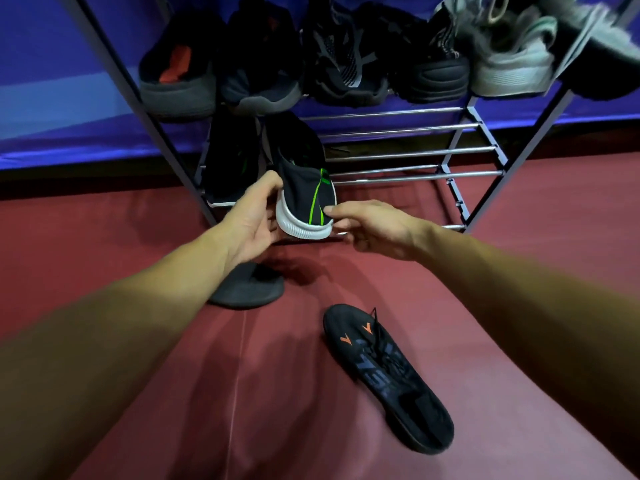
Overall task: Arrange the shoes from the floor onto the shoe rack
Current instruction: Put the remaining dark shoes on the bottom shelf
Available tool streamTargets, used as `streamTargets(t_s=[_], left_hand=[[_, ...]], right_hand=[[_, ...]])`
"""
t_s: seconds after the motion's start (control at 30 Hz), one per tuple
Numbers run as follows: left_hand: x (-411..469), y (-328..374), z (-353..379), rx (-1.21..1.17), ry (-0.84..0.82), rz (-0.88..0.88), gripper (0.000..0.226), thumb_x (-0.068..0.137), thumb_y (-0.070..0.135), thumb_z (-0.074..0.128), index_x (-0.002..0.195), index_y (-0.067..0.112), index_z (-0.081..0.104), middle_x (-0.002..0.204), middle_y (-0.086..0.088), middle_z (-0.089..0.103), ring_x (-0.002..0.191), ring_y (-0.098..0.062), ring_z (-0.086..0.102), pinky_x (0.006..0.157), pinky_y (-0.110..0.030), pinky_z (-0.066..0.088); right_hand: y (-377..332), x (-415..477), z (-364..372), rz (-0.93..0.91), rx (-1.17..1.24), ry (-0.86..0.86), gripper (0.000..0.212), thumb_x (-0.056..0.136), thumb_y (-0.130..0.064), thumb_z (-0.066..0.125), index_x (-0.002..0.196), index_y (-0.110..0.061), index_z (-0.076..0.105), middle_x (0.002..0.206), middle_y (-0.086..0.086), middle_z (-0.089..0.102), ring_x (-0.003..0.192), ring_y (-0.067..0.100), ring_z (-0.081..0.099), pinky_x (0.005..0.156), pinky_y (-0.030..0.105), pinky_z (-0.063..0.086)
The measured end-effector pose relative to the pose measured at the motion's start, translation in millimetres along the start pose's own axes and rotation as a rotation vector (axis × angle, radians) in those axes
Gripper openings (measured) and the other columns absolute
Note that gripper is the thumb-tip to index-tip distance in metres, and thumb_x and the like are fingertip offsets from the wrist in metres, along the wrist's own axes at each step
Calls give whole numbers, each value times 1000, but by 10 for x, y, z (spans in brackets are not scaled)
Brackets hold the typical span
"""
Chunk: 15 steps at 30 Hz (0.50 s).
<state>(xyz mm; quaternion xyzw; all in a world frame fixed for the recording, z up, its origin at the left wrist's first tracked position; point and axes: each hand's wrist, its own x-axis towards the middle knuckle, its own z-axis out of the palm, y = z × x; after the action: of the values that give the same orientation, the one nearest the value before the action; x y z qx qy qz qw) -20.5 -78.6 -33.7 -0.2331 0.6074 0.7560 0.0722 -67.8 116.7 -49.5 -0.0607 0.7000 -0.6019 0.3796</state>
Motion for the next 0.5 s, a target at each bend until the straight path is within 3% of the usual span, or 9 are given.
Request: streamTargets(t_s=[0.1, 0.17, 0.3, 0.5], left_hand=[[62, -31, 25, -26, 77, 4, 21, 91, 42, 56, 100, 26, 65, 77, 7, 67, 60, -7, 60, 53, -19, 44], [83, -84, -20, 22, 135, 2, 29, 90, 50, 60, 108, 28, 66, 78, 8, 66, 57, -5, 56, 50, -19, 36], [31, -213, -118, 68, 100, -49, 22, 85, 46, 71, 88, 24, 68, 79, 8, 67, 66, -7, 57, 57, -22, 31], [122, -113, -65, -92, 97, -73, 14, 86, 39, 72, 83, 27, 65, 81, 7, 63, 70, -9, 56, 57, -22, 33]], right_hand=[[-25, 78, 17, -53, 104, 45, 21, 92, -28, 69, 73, -23, 64, 62, -8, 54, 58, 7, 43, 58, 25, 25], [-55, 119, 6, -86, 113, 83, 19, 92, -27, 69, 75, -20, 66, 62, -7, 58, 58, 6, 42, 57, 25, 25], [-85, 249, 28, -145, 74, 181, 22, 88, -30, 71, 68, -21, 67, 67, -3, 56, 57, 7, 40, 53, 24, 26], [-173, 457, 193, -177, 126, 261, 30, 87, -34, 71, 61, -20, 65, 65, 1, 49, 55, 11, 36, 52, 26, 23]])
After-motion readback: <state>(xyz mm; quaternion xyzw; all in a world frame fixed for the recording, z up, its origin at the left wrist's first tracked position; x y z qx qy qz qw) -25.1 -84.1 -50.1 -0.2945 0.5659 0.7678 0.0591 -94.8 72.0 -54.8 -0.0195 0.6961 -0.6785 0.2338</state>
